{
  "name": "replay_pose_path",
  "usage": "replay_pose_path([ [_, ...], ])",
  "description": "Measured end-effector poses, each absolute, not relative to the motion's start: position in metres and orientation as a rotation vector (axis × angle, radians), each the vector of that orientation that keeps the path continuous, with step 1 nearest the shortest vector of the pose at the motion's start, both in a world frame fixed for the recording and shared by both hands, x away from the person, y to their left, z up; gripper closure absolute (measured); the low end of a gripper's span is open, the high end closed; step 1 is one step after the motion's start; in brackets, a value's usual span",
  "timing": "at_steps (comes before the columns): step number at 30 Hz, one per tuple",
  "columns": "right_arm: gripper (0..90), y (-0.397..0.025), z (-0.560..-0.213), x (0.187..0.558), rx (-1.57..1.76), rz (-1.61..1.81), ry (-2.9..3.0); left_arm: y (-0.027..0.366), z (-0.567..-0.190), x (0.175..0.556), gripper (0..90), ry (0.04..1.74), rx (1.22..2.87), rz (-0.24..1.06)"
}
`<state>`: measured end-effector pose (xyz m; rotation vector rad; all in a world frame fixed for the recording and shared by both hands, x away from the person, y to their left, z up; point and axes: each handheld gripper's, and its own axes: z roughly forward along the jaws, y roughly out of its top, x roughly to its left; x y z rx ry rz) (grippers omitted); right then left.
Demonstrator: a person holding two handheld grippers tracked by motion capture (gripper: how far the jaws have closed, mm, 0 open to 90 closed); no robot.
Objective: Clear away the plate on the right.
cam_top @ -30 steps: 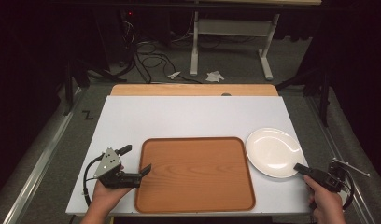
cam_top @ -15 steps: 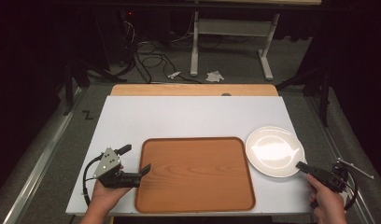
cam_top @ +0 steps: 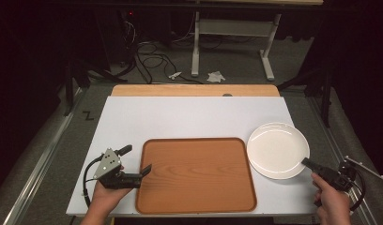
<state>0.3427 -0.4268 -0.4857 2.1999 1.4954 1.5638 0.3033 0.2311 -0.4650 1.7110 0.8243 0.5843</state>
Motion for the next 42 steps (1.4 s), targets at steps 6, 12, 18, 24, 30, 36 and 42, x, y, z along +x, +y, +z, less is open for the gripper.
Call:
replay_pose_path([
  [6,89.9,-0.421,-0.473,0.34,2.107,1.515,1.527,0.231,-0.465,0.304,4.1,0.821,1.714,0.584],
  [12,90.0,-0.418,-0.464,0.337,2.058,1.475,1.536,0.231,-0.465,0.303,4.2,0.822,1.708,0.584],
  [18,90.0,-0.417,-0.456,0.334,1.999,1.441,1.544,0.231,-0.465,0.304,4.1,0.819,1.713,0.581],
  [24,90.0,-0.418,-0.451,0.331,1.989,1.462,1.521,0.231,-0.465,0.304,4.1,0.821,1.709,0.581],
  [30,89.9,-0.424,-0.451,0.329,2.011,1.526,1.48,0.231,-0.465,0.304,4.2,0.821,1.708,0.581],
  [36,89.9,-0.431,-0.453,0.327,2.052,1.657,1.422,0.231,-0.465,0.304,4.2,0.82,1.709,0.58],
  [42,89.8,-0.427,-0.452,0.327,2.055,1.768,1.426,0.231,-0.465,0.304,4.2,0.82,1.704,0.581],
])
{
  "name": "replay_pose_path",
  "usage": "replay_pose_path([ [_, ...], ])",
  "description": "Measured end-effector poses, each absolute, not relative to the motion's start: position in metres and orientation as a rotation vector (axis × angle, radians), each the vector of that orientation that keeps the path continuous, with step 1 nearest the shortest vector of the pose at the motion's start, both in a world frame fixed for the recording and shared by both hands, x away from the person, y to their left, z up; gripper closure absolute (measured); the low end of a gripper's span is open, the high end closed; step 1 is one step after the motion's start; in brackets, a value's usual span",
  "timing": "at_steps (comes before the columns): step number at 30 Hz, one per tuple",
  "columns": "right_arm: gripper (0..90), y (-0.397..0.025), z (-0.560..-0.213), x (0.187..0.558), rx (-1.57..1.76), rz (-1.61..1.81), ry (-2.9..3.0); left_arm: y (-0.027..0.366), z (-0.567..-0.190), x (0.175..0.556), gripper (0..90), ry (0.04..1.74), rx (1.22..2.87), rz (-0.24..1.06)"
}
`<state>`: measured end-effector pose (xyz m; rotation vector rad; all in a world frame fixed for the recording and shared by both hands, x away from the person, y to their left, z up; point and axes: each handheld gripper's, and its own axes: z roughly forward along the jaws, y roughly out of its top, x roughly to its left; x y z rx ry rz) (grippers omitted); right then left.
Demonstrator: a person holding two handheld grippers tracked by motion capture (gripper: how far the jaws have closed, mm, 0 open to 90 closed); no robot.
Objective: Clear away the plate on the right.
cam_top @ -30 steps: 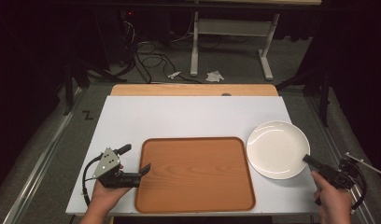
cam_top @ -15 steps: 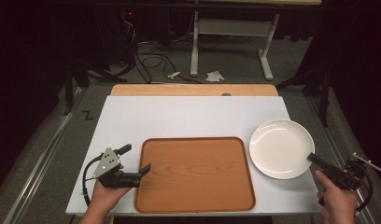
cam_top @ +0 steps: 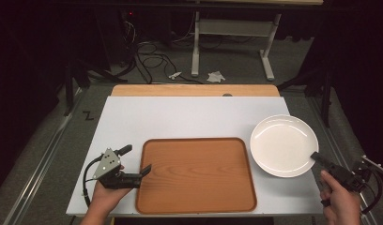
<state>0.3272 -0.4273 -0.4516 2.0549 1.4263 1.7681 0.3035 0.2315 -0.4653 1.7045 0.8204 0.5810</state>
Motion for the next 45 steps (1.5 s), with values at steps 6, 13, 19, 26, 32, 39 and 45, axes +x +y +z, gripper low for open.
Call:
replay_pose_path([
  [6,89.8,-0.414,-0.449,0.33,2.022,1.794,1.499,0.232,-0.464,0.303,4.1,0.819,1.698,0.589],
  [13,89.8,-0.395,-0.448,0.334,2.0,1.823,1.576,0.232,-0.465,0.303,4.1,0.817,1.702,0.587],
  [19,89.8,-0.379,-0.447,0.337,1.989,1.856,1.64,0.232,-0.465,0.303,4.1,0.818,1.703,0.588],
  [26,89.7,-0.356,-0.447,0.342,1.956,1.854,1.737,0.232,-0.465,0.303,4.0,0.82,1.695,0.592],
  [32,89.7,-0.337,-0.448,0.345,1.943,1.86,1.8,0.233,-0.463,0.301,0.1,0.822,1.675,0.621],
  [39,89.6,-0.322,-0.451,0.348,1.926,1.851,1.866,0.235,-0.46,0.3,0.1,0.823,1.658,0.644],
  [45,89.5,-0.311,-0.458,0.351,1.922,1.854,1.941,0.235,-0.461,0.3,0.1,0.824,1.664,0.638],
])
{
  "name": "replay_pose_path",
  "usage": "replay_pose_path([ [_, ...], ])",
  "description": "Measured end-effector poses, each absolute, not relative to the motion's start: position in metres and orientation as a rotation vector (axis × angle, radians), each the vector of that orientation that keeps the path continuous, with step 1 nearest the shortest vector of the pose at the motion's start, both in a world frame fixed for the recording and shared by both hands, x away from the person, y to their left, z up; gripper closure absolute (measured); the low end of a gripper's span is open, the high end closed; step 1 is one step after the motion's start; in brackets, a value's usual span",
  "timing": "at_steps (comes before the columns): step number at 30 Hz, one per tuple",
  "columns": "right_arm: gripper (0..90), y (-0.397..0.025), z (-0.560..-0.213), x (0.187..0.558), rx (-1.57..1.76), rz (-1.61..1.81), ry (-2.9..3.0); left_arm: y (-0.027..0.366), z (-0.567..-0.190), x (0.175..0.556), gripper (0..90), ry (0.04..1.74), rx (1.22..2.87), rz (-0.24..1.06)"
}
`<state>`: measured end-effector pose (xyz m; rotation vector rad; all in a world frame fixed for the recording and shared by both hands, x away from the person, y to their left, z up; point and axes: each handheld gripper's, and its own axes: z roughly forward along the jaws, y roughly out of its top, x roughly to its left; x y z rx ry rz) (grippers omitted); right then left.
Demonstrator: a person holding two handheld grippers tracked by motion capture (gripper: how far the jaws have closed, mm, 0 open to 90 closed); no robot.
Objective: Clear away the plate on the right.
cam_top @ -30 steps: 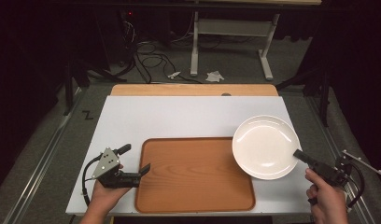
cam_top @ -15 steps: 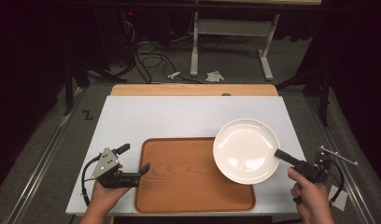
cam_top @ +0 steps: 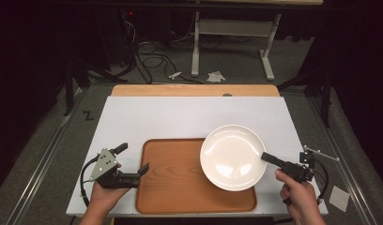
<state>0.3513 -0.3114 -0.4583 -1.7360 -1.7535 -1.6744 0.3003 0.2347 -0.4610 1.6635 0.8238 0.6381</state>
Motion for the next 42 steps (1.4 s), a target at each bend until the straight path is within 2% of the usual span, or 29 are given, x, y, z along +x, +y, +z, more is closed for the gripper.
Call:
replay_pose_path([
  [14,89.4,-0.286,-0.471,0.353,-1.686,-1.558,-1.828,0.234,-0.461,0.3,0.1,0.818,1.671,0.64],
  [42,89.5,-0.273,-0.491,0.363,-1.727,-1.432,-1.875,0.233,-0.463,0.3,0.1,0.811,1.692,0.626],
])
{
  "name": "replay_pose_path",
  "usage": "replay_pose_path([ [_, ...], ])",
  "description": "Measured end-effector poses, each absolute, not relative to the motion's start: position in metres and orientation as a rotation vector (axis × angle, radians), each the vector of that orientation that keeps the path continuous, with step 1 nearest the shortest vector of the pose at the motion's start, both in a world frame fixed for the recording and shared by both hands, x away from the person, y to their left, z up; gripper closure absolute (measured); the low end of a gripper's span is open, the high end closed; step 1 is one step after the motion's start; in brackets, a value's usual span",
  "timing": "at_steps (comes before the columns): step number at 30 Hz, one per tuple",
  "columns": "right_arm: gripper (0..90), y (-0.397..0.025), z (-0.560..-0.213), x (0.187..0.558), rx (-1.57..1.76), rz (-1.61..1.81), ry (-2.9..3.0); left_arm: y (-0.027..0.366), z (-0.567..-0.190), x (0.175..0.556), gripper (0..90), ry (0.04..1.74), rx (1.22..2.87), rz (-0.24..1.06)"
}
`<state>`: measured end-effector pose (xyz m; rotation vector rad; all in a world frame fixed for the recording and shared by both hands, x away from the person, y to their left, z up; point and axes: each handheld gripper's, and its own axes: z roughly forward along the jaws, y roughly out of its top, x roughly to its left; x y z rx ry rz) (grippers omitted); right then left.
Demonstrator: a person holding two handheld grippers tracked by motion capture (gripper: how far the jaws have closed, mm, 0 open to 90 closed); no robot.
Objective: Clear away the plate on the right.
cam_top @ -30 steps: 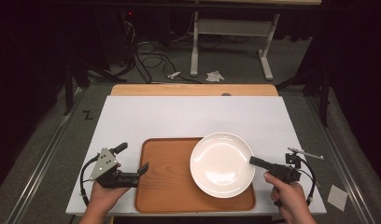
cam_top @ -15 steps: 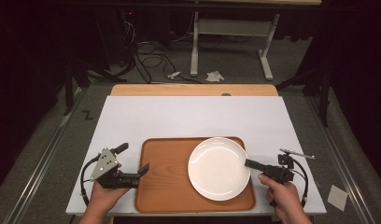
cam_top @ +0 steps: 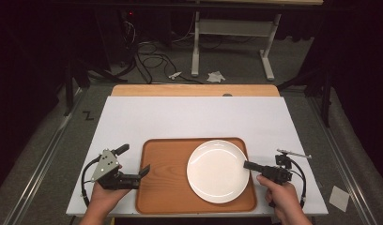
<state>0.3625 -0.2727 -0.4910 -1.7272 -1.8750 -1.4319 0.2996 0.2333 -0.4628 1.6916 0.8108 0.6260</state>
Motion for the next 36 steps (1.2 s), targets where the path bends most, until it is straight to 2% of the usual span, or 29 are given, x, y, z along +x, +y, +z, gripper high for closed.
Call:
replay_pose_path([
  [6,88.2,-0.272,-0.494,0.364,-1.762,-1.402,-1.912,0.234,-0.463,0.298,0.1,0.809,1.693,0.625],
  [19,76.5,-0.25,-0.494,0.365,-1.827,-1.18,-2.335,0.231,-0.464,0.298,0.1,0.799,1.71,0.613],
  [22,69.1,-0.248,-0.488,0.362,-1.801,-1.215,-2.415,0.23,-0.464,0.298,0.2,0.798,1.714,0.61],
  [24,60.1,-0.253,-0.477,0.356,-1.772,-1.29,-2.436,0.23,-0.464,0.298,0.2,0.8,1.716,0.61],
  [25,60.1,-0.253,-0.477,0.356,-1.772,-1.29,-2.436,0.23,-0.464,0.298,0.2,0.802,1.718,0.61],
  [27,51.5,-0.263,-0.466,0.349,-1.733,-1.424,-2.481,0.229,-0.464,0.299,0.3,0.811,1.727,0.613],
  [28,51.5,-0.263,-0.466,0.349,-1.733,-1.424,-2.481,0.228,-0.464,0.299,0.3,0.812,1.73,0.613],
  [31,41.4,-0.274,-0.455,0.342,-1.728,-1.549,-2.507,0.227,-0.464,0.299,0.3,0.822,1.73,0.618],
  [32,31.9,-0.282,-0.45,0.339,-1.706,-1.622,-2.541,0.227,-0.464,0.299,0.3,0.824,1.728,0.619],
  [33,31.9,-0.282,-0.45,0.339,-1.706,-1.622,-2.541,0.227,-0.464,0.299,0.3,0.826,1.731,0.618],
  [34,21.8,-0.289,-0.447,0.335,-1.661,-1.687,-2.585,0.227,-0.464,0.3,0.3,0.829,1.73,0.617],
  [35,21.8,-0.289,-0.447,0.335,-1.661,-1.687,-2.585,0.227,-0.464,0.3,0.3,0.831,1.729,0.617],
  [36,15.5,-0.292,-0.446,0.332,-1.645,-1.718,-2.597,0.227,-0.463,0.3,0.3,0.833,1.728,0.616],
])
